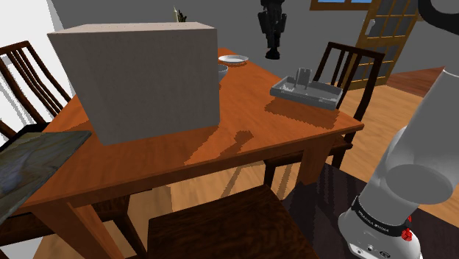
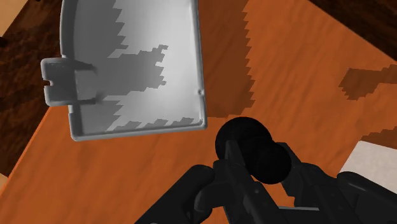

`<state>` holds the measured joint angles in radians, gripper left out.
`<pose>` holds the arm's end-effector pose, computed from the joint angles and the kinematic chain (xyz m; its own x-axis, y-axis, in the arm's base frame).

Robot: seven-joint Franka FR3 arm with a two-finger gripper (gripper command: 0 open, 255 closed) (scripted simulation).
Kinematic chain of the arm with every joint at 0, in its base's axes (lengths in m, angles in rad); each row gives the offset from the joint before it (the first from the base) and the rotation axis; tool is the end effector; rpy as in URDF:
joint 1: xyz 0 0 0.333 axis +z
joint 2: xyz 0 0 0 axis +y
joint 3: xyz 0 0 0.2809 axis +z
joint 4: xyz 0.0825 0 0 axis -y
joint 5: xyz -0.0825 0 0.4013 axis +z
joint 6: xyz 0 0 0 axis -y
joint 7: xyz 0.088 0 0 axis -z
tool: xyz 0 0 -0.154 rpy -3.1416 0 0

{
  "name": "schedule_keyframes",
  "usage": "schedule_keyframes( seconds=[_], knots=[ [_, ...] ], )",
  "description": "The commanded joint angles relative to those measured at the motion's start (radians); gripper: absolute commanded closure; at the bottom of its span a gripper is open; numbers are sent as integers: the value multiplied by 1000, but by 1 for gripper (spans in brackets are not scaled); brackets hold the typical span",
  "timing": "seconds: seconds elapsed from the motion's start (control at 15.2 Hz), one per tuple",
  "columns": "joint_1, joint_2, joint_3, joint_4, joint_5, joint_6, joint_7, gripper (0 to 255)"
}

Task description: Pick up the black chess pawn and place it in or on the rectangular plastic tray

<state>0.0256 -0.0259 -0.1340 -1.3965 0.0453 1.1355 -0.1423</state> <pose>0.4996 -0.0473 0.6064 0.9731 0.0565 -0.2235 0.0393 -0.9960 -0.0803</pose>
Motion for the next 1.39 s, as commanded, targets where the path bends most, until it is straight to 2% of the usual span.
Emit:
schedule_keyframes(
  seconds=[0.0, 0.59, 1.32],
  knots=[
    [-18, -49, -19, -57, -18, 7, -42, 255],
    [-103, -205, -129, -205, -119, 3, -256, 255],
    [-105, -267, -127, -421, -129, 158, -241, 255]
  ],
)
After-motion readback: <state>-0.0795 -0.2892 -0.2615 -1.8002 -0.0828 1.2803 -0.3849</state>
